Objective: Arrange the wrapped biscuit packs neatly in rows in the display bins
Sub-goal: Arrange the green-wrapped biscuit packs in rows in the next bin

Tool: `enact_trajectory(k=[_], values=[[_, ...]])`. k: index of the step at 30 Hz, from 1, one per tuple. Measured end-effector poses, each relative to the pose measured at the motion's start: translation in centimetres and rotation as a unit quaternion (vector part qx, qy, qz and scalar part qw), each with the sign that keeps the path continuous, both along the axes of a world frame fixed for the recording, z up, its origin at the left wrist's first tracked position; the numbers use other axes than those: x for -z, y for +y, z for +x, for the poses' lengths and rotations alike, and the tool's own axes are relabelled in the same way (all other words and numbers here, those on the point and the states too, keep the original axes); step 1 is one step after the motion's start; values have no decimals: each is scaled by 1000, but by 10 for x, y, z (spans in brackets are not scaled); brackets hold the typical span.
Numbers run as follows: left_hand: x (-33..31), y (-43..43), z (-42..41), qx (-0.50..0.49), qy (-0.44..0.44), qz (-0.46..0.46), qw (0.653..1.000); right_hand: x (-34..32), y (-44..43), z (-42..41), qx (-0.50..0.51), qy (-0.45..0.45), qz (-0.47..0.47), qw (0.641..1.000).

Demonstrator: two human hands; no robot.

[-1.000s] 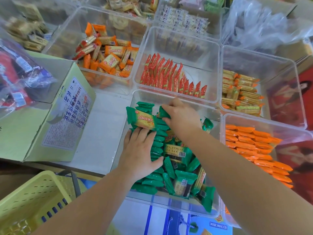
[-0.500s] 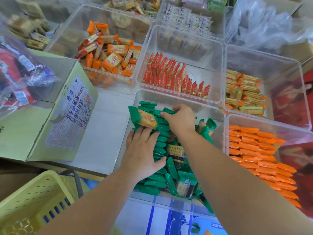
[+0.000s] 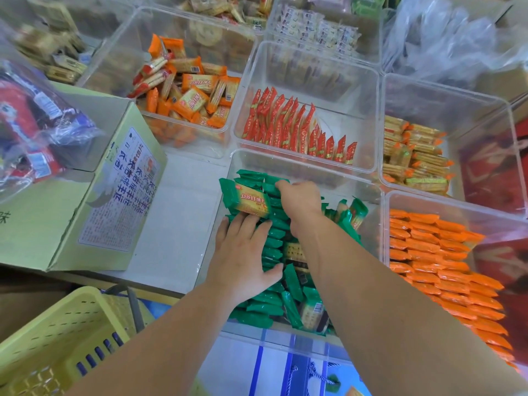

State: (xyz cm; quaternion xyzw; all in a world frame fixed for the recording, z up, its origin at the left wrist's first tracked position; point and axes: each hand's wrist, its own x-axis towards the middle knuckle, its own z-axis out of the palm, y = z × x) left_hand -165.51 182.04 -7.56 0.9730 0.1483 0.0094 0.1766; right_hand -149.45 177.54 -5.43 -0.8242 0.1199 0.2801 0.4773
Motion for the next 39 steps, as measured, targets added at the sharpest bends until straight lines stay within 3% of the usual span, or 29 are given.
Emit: enact_trajectory(k=[7,11,15,17,20,22,25,27,30,33,36,39], values=[[1,1,0,0,-5,-5,1000,-4,9,8,-28,156,66,985],[2,1,-1,-11,-5,-12,1000,-5,5,13,-38,164,87,982],[-1,0,0,-22,6,-20,1000,-5,2,8,-122,155,53,979],[-2,0,0,-26,12,-24,999,-6,3,3,-159,109,6,981],[-3,0,1,-34,15,-24,999,-15,2,-9,-189,-38,-52,980],[-5,1,1,-32,12,-22,999,-21,-2,-20,-224,-127,-82,963],[-10,2,2,-16,27,-29,999,-31,-14,-41,-299,-223,-53,926],[-17,4,2,5,69,-27,997,-35,-22,-50,-375,-202,-25,904],[-36,7,-7,50,136,37,989,-43,-38,-47,-353,-108,49,928],[-59,3,-20,54,86,49,994,-52,-61,-38,-322,-161,15,933],[-75,5,-20,61,-4,73,995,-59,-94,-37,-350,-263,-65,897],[-83,19,-6,77,-41,98,991,-67,-127,-41,-462,-297,-177,817]])
